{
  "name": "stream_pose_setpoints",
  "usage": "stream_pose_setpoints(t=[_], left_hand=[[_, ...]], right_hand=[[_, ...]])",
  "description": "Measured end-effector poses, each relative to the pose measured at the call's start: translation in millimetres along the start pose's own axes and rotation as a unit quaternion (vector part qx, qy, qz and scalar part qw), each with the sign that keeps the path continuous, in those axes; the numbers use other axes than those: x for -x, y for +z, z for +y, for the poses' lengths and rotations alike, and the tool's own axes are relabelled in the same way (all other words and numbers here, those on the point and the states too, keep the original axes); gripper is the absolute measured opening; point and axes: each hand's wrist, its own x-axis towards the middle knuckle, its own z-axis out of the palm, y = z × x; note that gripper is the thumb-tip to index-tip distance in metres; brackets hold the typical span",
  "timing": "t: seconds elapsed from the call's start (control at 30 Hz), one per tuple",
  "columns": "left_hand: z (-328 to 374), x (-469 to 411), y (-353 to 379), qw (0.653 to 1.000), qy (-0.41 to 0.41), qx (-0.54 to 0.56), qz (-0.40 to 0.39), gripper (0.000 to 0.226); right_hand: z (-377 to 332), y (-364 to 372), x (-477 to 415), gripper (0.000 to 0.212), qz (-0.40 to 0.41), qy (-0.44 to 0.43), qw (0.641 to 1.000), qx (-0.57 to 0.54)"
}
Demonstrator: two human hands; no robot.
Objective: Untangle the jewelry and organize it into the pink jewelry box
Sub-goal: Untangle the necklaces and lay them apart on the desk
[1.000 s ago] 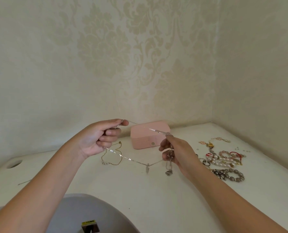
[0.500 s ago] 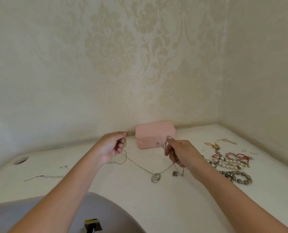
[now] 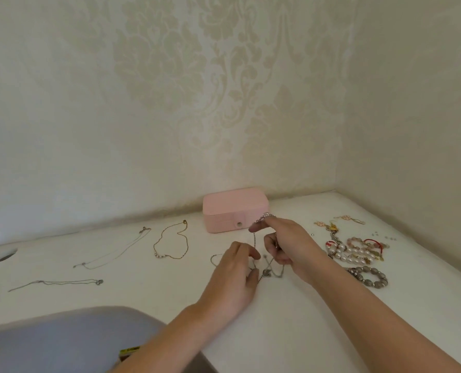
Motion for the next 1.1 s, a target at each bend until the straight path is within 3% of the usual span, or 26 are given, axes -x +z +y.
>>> stream_pose_setpoints(t=[0.13, 0.3, 0.5, 0.7, 0.93, 1.1], left_hand=[[-6.6, 11.8, -9.4, 0.996, 0.025, -0.021, -0.079, 0.051], [-32.7, 26.0, -32.2, 0.984, -0.003, -0.105, -0.146, 0.054], [-66.7, 38.3, -59.1, 0.983, -0.04, -0.099, -0.149, 0.059], [-86.0, 36.0, -74.3, 0.981, -0.04, -0.097, -0.163, 0.062], [-100.1, 27.9, -81.9, 0.981, -0.038, -0.104, -0.157, 0.063], [-104.0, 23.6, -83.1, 0.991, -0.018, -0.114, -0.063, 0.057]], right_hand=[[0.6, -5.1, -2.3, 0.038, -0.001, 0.003, 0.999, -0.044], [-1.9, -13.8, -1.5, 0.039, 0.029, 0.008, 0.999, -0.041], [-2.9, -23.2, -3.9, 0.026, 0.103, -0.014, 0.99, 0.097], [-3.4, -43.7, -3.6, 0.013, 0.148, -0.051, 0.917, 0.367], [-18.4, -61.3, 5.8, 0.014, 0.157, -0.028, 0.867, 0.473], [-15.2, -63.2, 5.1, 0.019, 0.127, -0.036, 0.861, 0.492]])
